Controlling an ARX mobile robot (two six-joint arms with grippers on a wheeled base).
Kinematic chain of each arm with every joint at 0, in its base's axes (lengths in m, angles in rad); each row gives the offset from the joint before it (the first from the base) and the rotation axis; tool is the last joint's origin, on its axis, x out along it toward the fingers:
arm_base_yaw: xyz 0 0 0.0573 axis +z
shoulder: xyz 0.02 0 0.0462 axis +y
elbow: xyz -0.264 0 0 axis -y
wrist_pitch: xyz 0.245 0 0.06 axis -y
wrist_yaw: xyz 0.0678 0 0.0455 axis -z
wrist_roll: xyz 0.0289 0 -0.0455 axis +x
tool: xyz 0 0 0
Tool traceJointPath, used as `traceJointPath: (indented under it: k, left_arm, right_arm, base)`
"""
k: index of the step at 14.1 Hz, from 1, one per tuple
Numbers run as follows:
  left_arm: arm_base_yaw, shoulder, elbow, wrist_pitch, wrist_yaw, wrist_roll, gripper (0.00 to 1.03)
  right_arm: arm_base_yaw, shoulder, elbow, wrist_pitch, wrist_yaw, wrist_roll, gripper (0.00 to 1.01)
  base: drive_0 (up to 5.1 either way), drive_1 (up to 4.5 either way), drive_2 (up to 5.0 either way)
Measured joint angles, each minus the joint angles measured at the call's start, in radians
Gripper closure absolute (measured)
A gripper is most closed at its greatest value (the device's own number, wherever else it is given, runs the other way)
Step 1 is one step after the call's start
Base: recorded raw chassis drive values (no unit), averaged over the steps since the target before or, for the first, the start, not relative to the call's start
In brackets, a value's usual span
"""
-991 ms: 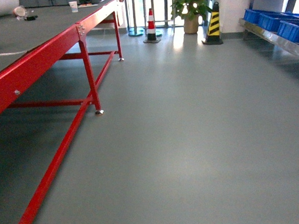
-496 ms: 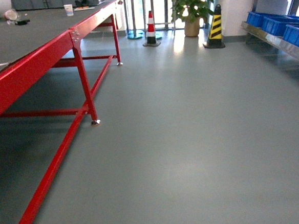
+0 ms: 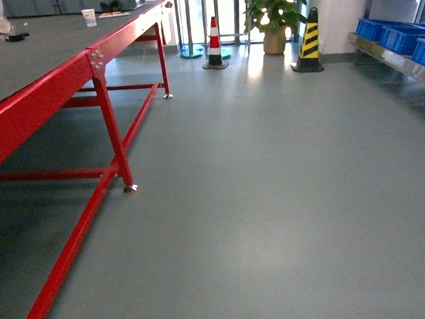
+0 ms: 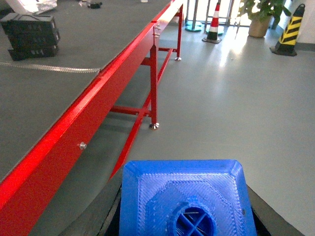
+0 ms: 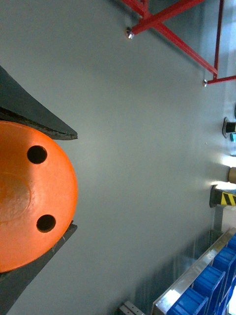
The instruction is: Sort blue parts and orange caps into right shelf containers
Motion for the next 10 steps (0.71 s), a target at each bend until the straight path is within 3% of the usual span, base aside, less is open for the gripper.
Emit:
traceJointPath:
  k: [10]
  left_arm:
    - [0.0,0.0,0.0,0.002,0.0,0.0,0.58]
  right_arm:
    - [0.0,0.0,0.0,0.0,0.0,0.0,0.58]
  base:
    - [0.1,4.38,-4.3]
